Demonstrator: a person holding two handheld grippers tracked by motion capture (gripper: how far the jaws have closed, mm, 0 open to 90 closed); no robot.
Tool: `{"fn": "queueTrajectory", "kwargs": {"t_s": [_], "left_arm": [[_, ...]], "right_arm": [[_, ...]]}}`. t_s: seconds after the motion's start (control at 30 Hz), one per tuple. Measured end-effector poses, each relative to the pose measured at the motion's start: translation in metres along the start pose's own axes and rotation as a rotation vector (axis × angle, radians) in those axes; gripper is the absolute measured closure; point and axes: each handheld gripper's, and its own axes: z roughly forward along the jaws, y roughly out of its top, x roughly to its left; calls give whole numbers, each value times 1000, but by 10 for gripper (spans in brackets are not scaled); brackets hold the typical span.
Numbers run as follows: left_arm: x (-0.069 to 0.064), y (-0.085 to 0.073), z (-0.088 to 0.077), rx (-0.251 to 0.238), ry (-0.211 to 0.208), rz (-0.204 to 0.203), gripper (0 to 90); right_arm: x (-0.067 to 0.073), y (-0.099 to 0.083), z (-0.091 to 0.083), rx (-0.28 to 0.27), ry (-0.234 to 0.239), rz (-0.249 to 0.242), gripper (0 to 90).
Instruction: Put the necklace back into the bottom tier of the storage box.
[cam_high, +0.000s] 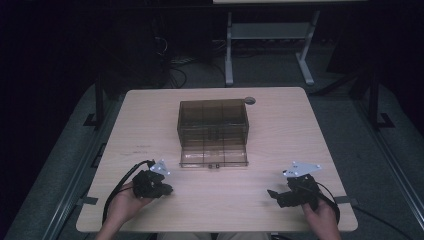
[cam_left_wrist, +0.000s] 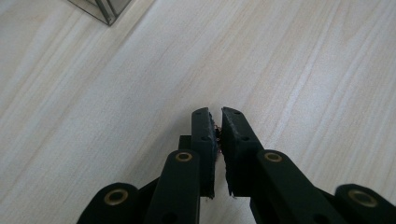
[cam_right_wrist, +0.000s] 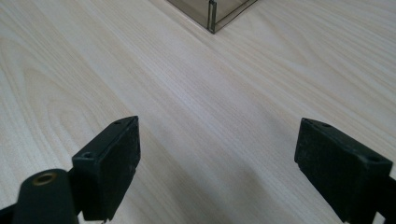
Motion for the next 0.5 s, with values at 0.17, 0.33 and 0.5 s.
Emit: {"fn": "queueTrajectory", "kwargs": {"t_s": [0.17,0.33,0.5], "left_arm": [[-1,0,-5,-12,-4,-2,835],[-4,4,-11,-36,-3,-5,835],[-5,8,-20,-39,3,13,835]], "right_arm": [[0,0,0,-4,-5,6,138],[1,0,0,-1,-4,10,138],[1,0,0,-1,-1,12,137]]}}
